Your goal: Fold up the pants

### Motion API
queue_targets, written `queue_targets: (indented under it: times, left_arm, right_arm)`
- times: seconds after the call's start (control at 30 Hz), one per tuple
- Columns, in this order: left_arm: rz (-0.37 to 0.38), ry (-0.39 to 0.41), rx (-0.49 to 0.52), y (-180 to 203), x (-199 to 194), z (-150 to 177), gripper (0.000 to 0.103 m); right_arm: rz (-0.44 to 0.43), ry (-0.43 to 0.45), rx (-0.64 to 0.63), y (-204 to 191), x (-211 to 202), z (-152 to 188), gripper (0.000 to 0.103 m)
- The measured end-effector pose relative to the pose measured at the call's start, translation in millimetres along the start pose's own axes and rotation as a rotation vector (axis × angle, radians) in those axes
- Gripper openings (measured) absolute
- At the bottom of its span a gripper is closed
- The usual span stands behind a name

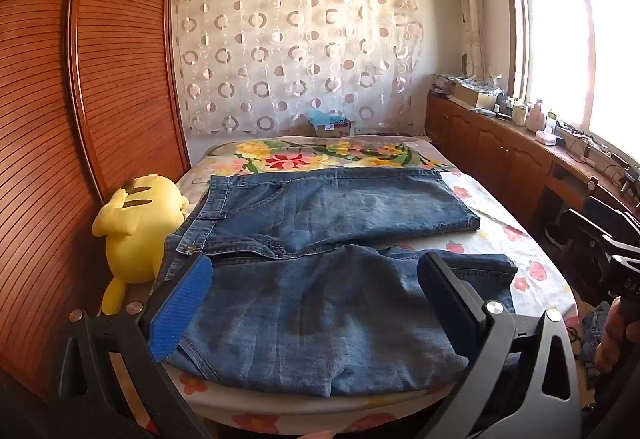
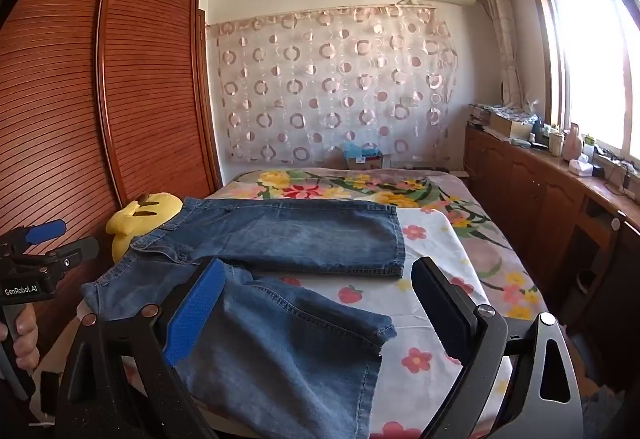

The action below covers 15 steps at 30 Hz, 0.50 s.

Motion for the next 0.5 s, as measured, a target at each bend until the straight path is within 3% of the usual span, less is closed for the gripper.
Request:
queue_targets:
  times: [0.5]
  left_arm:
    - [-0.004,0.002,0.010,-1.6,-1.2,-0.4,0.103]
  right_arm:
    - [0.004,-0.009,-0.006,4.9,-4.6,-4.8,0.095]
Point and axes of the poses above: each gripper's, at about its wrist camera, not at the fingertips, and x roughly the way its jaws point, y to its right, z to its underside, the point moved 1 cm from there along x, roughly the way its jaws point, and after that the axes turned 14 degrees about y, right-handed, at the moved point
